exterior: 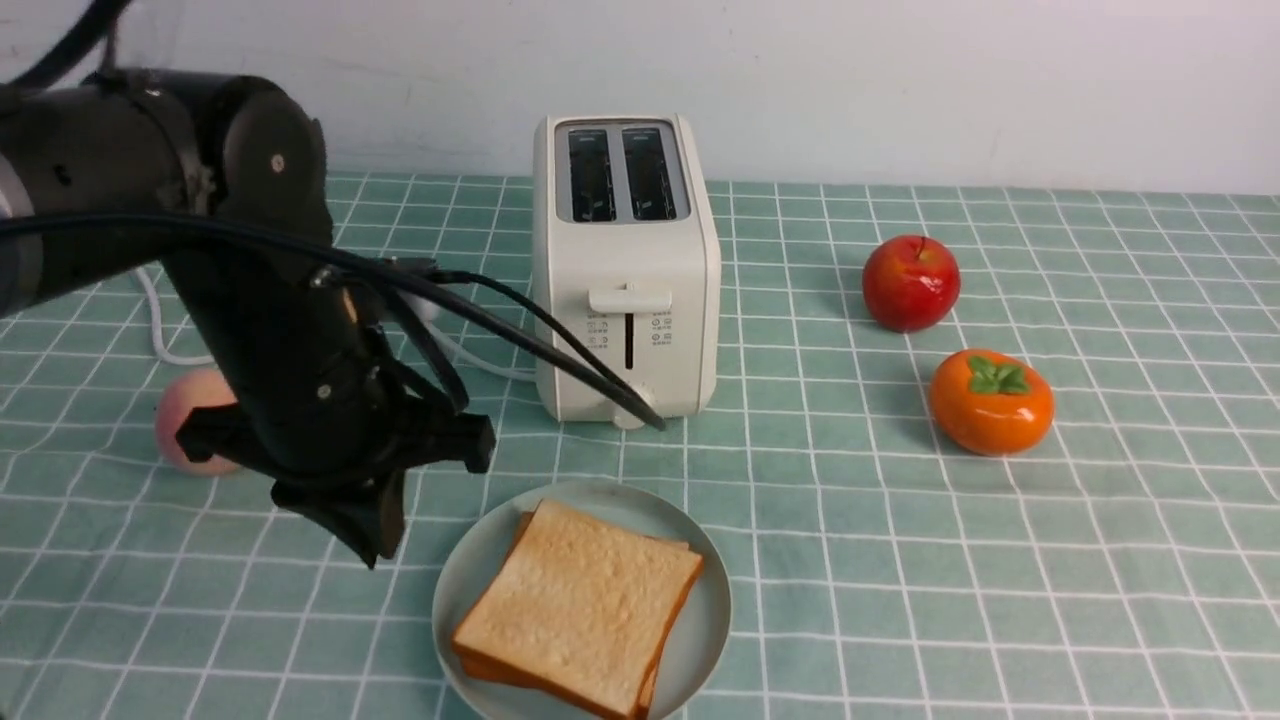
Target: Take toasted bread from bread machine on blue coffee table place on plate.
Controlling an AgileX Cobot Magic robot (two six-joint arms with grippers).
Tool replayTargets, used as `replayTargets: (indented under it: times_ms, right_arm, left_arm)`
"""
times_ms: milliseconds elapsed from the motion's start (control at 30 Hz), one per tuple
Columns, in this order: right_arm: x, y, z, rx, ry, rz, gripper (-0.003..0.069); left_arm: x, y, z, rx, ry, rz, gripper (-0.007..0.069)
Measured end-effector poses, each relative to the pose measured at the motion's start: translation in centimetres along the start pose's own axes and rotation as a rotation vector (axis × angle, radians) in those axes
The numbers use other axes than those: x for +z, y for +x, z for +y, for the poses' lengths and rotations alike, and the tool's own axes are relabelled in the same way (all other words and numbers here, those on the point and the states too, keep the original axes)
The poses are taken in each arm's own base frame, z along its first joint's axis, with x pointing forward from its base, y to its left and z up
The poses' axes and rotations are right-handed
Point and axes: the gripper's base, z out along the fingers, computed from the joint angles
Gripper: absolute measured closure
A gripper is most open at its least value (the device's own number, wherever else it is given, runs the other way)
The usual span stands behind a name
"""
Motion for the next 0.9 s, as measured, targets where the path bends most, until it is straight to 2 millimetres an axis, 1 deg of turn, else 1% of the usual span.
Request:
replayTargets:
  times_ms: [100,167,200,233,267,333,367,400,467,500,533,567,633,667,700,800,833,900]
  right_arm:
    - [-1.0,2.2,-0.9,0.04,0.04,-0.104,0.0637]
    - [-1.5,3.1,-1.3,0.07,0.048,-0.179,0.0636]
    - [-2.2,4.0,-1.8,0.074,0.062,-0.258,0.0636]
    - [-2.6,4.3,-1.9,0.08,0.064,-0.304,0.0636]
    - [-2.8,5.0,-2.2,0.089,0.067,-0.355,0.0636]
    - [-3.2,5.6,-2.4,0.105,0.068,-0.418,0.0636]
    - [-3.4,5.9,-2.5,0.12,0.068,-0.46,0.0636]
    - [-3.5,6.1,-2.6,0.123,0.068,-0.466,0.0636]
    - [-3.8,6.5,-2.8,0.138,0.07,-0.522,0.0636]
    - [-3.8,6.5,-2.8,0.138,0.07,-0.526,0.0636]
    - [-3.8,6.6,-2.8,0.14,0.07,-0.547,0.0633]
    - [-3.9,6.6,-2.8,0.14,0.071,-0.551,0.0633]
    - [-3.7,6.6,-2.8,0.111,0.075,-0.566,0.0631]
    - [-3.7,6.6,-2.8,0.11,0.076,-0.567,0.0631]
    - [-3.7,6.6,-2.8,0.094,0.082,-0.572,0.0631]
    - [-3.8,6.6,-2.9,0.067,0.095,-0.581,0.0631]
    - [-3.8,6.5,-2.8,0.064,0.095,-0.582,0.0631]
    - [-3.8,6.5,-2.8,0.052,0.099,-0.586,0.0628]
  left_arm:
    - [-2.0,2.0,0.3,0.002,0.028,-0.05,0.0638]
    - [-2.8,3.2,0.4,0.005,0.056,-0.075,0.0638]
    - [-3.8,5.1,0.6,0.016,0.103,-0.132,0.0638]
    - [-4.3,6.1,0.8,0.024,0.129,-0.162,0.0638]
    - [-4.9,7.4,1.0,0.034,0.171,-0.24,0.0638]
    - [-5.6,9.7,1.4,0.042,0.224,-0.342,0.0638]
    - [-5.5,10.9,1.8,0.043,0.245,-0.405,0.0638]
    - [-5.9,11.3,1.9,0.043,0.256,-0.438,0.0638]
    - [-5.9,14.3,3.0,0.035,0.3,-0.576,0.0638]
    - [-5.7,14.3,3.0,0.032,0.299,-0.576,0.0638]
    - [-5.9,16.3,3.7,0.028,0.33,-0.688,0.0638]
    - [-5.7,16.3,3.8,0.025,0.33,-0.688,0.0638]
    - [-6.0,18.8,4.7,0.026,0.37,-0.841,0.0638]
    - [-6.0,19.0,4.8,0.028,0.371,-0.846,0.0638]
    - [-6.1,20.1,5.2,0.029,0.39,-0.921,0.0638]
    - [-6.4,22.2,6.0,0.035,0.43,-1.061,0.0638]
    - [-6.4,22.2,6.0,0.034,0.43,-1.06,0.0638]
    - [-6.8,23.3,6.3,0.039,0.455,-1.122,0.0638]
